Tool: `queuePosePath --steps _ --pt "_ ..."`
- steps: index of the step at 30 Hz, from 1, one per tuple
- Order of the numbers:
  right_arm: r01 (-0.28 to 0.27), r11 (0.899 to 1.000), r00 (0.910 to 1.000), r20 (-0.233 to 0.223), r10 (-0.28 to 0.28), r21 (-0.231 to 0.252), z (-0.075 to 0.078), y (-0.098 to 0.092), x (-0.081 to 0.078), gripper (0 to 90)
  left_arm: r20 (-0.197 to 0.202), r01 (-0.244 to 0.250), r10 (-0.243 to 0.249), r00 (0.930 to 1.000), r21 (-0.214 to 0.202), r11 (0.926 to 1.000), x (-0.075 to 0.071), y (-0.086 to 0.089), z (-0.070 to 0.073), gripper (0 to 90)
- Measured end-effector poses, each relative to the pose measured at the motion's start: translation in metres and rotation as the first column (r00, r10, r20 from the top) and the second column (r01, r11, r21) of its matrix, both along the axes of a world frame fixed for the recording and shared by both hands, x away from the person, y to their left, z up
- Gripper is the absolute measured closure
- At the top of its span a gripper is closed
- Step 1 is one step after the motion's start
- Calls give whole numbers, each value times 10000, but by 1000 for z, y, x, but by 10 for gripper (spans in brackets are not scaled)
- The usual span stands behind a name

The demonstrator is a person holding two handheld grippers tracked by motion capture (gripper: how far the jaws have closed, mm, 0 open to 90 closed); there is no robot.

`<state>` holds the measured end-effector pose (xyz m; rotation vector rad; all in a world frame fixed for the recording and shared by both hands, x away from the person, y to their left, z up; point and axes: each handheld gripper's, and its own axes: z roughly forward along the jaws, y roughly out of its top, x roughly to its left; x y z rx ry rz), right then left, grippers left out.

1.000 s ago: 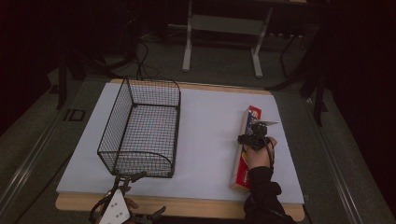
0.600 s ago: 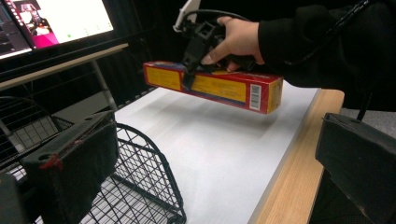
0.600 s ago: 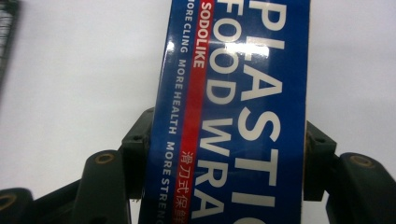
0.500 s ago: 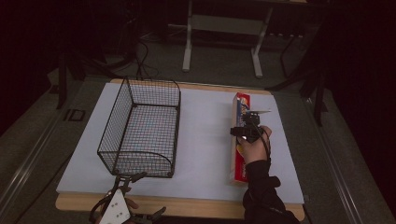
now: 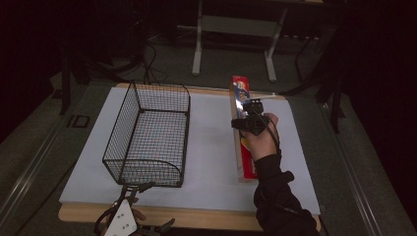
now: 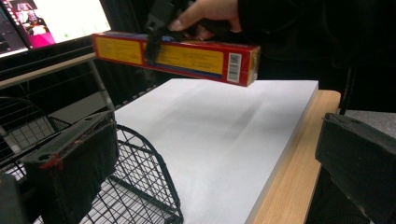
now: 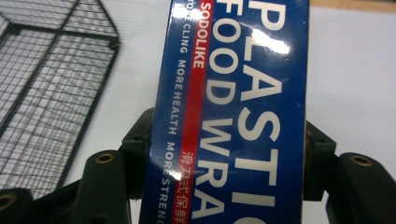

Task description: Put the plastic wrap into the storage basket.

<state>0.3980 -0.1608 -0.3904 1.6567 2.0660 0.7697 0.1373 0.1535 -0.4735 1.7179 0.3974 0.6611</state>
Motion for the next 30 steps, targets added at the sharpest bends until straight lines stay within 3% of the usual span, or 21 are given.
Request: queuePosePath --steps 15,26,30 --pt "-1165 9919 9906 664 1197 -513 44 55 2 386 -76 46 -46 10000 23 10000 0 0 -1 1" --pt "-1785 9819 9777 1011 1843 -636 64 96 1 386 -120 102 -102 9999 -23 9999 -1 0 -1 1" --pt "-2249 9718 9670 1063 2315 -705 67 116 1 387 -143 209 -209 9997 0 9998 -2 0 -1 1"
